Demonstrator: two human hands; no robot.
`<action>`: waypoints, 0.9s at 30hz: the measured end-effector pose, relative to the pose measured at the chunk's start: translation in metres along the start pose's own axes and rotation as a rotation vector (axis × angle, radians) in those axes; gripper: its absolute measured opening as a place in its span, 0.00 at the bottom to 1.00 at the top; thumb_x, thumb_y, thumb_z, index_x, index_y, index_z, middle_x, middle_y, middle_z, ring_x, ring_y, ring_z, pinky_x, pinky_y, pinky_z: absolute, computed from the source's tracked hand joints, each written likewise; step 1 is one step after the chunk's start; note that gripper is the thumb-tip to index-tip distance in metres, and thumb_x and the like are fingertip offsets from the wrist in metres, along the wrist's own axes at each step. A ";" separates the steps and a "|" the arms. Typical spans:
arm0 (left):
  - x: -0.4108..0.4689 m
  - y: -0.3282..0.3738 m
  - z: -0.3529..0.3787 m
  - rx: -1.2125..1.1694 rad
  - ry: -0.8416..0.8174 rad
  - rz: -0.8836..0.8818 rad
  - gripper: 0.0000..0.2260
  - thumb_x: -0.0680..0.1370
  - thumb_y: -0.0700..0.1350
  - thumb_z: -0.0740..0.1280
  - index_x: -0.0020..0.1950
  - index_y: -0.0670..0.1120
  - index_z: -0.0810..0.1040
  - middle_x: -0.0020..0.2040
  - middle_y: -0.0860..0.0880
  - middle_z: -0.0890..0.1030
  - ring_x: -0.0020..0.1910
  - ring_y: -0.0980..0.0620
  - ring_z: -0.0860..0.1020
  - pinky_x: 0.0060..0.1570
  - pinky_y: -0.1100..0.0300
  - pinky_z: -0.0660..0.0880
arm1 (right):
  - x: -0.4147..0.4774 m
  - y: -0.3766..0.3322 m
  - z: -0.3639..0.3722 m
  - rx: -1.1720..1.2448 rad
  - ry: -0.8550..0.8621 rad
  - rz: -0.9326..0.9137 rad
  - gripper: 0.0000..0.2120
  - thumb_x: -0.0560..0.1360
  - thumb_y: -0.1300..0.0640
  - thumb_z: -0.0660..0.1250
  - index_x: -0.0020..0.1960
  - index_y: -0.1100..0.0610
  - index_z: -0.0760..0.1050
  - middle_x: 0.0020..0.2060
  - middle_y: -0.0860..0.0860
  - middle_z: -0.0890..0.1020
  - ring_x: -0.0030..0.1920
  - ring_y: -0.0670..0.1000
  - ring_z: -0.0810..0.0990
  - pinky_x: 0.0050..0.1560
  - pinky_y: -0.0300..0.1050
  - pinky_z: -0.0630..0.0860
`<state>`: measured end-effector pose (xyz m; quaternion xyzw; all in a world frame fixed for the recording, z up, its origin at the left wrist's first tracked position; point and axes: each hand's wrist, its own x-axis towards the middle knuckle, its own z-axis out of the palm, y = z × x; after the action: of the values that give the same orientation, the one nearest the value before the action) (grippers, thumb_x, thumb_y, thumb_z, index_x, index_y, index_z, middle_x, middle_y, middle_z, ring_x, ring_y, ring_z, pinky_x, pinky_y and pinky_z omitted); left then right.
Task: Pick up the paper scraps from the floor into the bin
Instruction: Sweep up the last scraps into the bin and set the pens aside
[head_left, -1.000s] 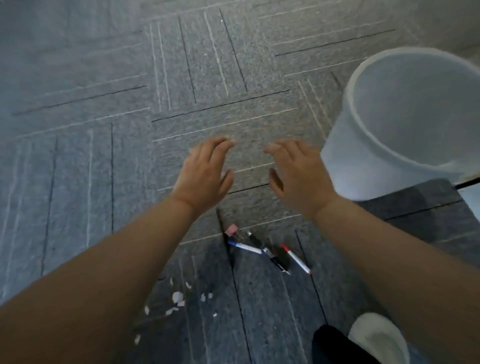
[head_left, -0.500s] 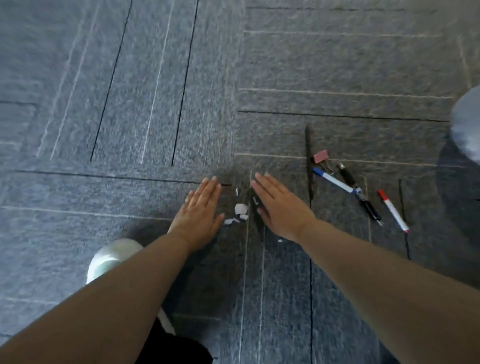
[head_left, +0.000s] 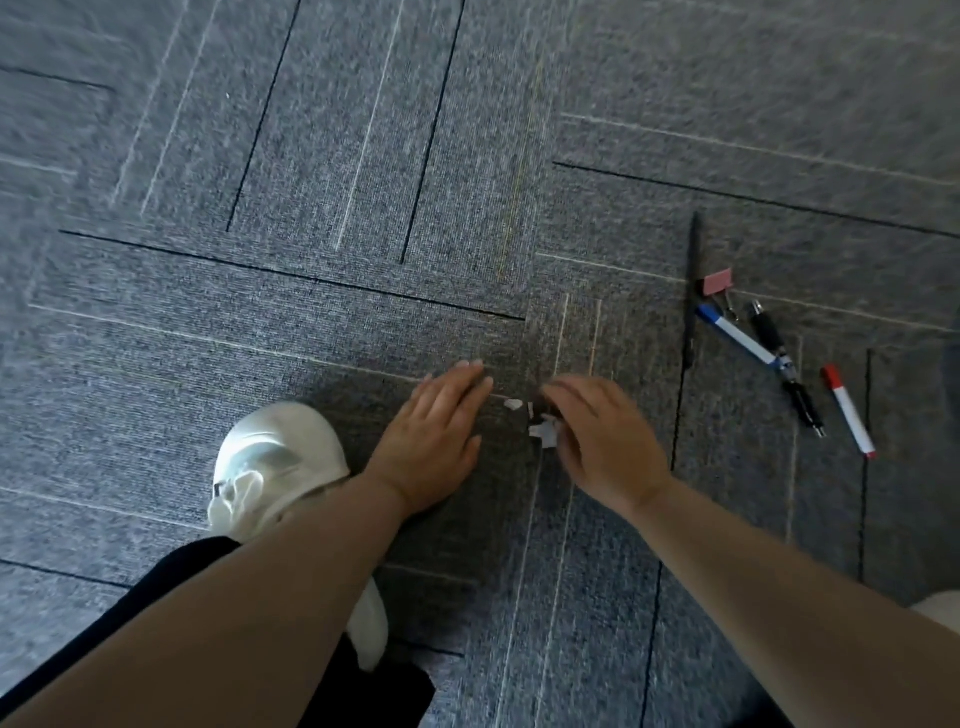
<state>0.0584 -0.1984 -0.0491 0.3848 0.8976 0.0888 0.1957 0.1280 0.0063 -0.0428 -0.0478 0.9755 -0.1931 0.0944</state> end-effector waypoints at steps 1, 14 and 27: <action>0.003 0.002 -0.002 -0.002 0.003 -0.025 0.27 0.75 0.50 0.54 0.72 0.40 0.59 0.72 0.41 0.64 0.72 0.47 0.57 0.67 0.43 0.60 | 0.002 0.003 -0.003 -0.039 0.020 0.056 0.21 0.77 0.55 0.54 0.66 0.64 0.68 0.63 0.59 0.73 0.64 0.58 0.70 0.65 0.55 0.68; -0.002 0.003 0.005 0.034 0.022 -0.060 0.28 0.74 0.52 0.53 0.71 0.41 0.61 0.72 0.41 0.64 0.70 0.43 0.64 0.67 0.44 0.58 | -0.031 0.014 0.007 0.017 0.063 0.281 0.27 0.79 0.49 0.48 0.73 0.64 0.56 0.73 0.59 0.58 0.73 0.55 0.52 0.71 0.56 0.57; -0.002 0.017 0.023 -0.133 0.018 -0.062 0.30 0.75 0.49 0.46 0.73 0.39 0.41 0.75 0.42 0.45 0.74 0.47 0.45 0.71 0.48 0.47 | -0.002 -0.049 0.031 0.258 -0.021 0.244 0.30 0.77 0.47 0.41 0.71 0.58 0.32 0.72 0.50 0.34 0.72 0.48 0.32 0.71 0.41 0.38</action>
<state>0.0808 -0.1882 -0.0645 0.3422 0.9030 0.1457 0.2152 0.1388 -0.0501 -0.0514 0.0816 0.9401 -0.3032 0.1327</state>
